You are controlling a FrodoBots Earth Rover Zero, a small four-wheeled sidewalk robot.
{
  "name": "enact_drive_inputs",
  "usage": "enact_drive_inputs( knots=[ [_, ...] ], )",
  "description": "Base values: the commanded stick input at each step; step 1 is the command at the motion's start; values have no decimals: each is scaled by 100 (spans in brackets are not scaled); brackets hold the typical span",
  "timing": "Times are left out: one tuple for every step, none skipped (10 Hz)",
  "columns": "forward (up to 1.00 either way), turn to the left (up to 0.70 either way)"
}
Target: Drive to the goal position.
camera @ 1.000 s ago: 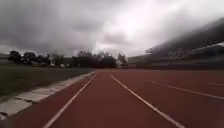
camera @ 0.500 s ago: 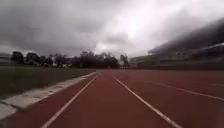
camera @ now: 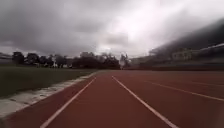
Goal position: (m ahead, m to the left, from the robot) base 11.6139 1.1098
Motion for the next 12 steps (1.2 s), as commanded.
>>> enact_drive_inputs(
  knots=[
    [70, 3],
    [70, 6],
    [70, 10],
    [70, 8],
    [70, 5],
    [70, 1],
    [70, 0],
    [70, 0],
    [70, 0],
    [70, 0],
    [70, 0],
    [70, 0]
  ],
)
